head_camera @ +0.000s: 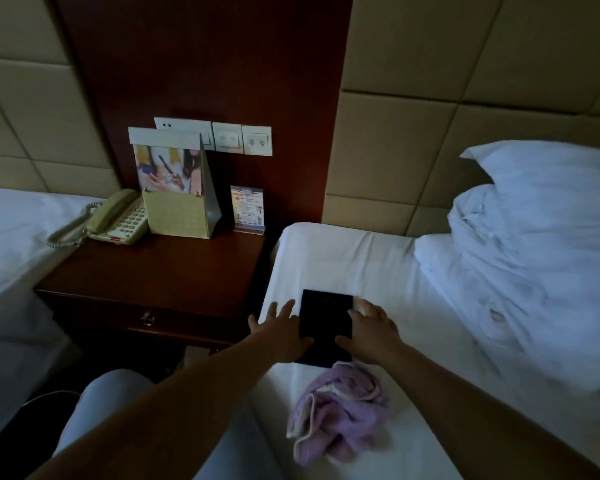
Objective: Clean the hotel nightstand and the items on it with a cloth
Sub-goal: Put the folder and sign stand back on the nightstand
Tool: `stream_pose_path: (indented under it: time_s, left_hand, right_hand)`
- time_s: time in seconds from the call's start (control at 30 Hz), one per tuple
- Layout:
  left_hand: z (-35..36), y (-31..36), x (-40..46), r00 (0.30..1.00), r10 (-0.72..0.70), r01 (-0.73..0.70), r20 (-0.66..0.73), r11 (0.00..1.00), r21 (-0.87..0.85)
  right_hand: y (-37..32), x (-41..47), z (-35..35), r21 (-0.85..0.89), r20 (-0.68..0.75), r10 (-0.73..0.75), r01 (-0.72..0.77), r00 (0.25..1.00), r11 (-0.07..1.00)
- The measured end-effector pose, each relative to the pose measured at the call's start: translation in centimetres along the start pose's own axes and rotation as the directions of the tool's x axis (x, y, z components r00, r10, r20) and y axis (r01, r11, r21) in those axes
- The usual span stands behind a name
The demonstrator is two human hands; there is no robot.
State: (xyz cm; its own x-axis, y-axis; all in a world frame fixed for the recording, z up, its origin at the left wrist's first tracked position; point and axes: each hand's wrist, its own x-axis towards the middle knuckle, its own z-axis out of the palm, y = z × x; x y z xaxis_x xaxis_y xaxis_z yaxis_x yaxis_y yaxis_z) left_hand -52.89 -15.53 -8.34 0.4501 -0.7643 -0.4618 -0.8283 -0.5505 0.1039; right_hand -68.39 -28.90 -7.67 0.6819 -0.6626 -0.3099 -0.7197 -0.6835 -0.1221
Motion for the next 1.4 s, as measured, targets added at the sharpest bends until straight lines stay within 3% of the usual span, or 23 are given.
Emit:
stream_pose_path:
  time_s: [0.33, 0.6, 0.83, 1.17, 1.4]
  left_hand:
    - [1.9, 0.9, 0.2, 0.991, -0.049, 0.054, 0.124, 0.998, -0.044]
    - [3.1, 0.6, 1.9, 0.994, -0.089, 0.097, 0.056, 0.982, -0.161]
    - [3.5, -0.5, 3.1, 0.994, -0.083, 0.095, 0.07, 0.976, -0.197]
    - [0.3, -4.4, 3.6, 0.989, -0.14, 0.122, -0.037, 0.941, -0.316]
    - [-0.2, -13.2, 4.3, 0.988, -0.136, 0.111, -0.077, 0.958, -0.265]
  right_hand:
    - [0.3, -0.8, 2.1, 0.015, 0.093, 0.016, -0.017, 0.996, 1.0]
    - [-0.7, 0.3, 3.1, -0.137, 0.056, 0.003, 0.005, 0.998, 0.99]
    - [-1.0, 0.8, 2.4, -0.075, 0.083, 0.034, -0.028, 0.996, 0.997]
    - [-4.6, 2.3, -1.5, -0.039, 0.009, -0.008, 0.008, 1.0, 0.999]
    - [-11.7, 5.1, -1.2, -0.014, 0.005, -0.096, 0.096, 0.995, 0.995]
